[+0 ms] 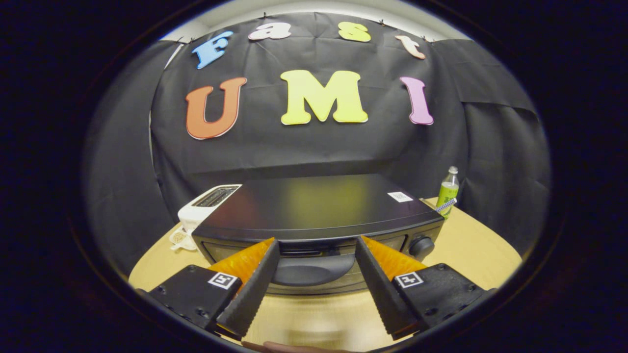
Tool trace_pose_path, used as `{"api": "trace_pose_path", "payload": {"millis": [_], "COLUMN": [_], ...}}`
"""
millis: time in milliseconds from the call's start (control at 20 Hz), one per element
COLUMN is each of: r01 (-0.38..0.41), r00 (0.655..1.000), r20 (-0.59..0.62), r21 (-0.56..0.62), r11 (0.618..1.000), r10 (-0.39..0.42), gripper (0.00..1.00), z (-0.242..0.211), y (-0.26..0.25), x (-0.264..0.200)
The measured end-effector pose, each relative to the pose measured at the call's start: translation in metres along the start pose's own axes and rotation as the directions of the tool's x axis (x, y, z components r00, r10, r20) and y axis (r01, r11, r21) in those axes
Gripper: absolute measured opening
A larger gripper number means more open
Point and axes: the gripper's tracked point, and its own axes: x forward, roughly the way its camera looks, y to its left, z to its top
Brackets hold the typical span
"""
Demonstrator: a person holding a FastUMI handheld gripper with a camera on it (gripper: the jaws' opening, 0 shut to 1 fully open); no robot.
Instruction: Open the toaster oven, put the food inside, and close the toaster oven door.
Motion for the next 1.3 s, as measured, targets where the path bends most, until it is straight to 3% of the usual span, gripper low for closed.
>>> {"api": "trace_pose_path", "payload": {"millis": [600, 850, 1300], "r01": [-0.009, -0.035, 0.016], "r00": [0.997, 0.986, 0.958], "r20": [-0.071, -0.162, -0.286], "r21": [0.007, 0.081, 0.009], "r11": [1.000, 0.996, 1.000], "r10": [0.010, 0.048, -0.012], "gripper": [1.00, 1.00, 1.00], "z": [-0.021, -0.051, -0.103], "y": [-0.002, -0.006, -0.011], "x": [-0.031, -0.053, -0.080]}}
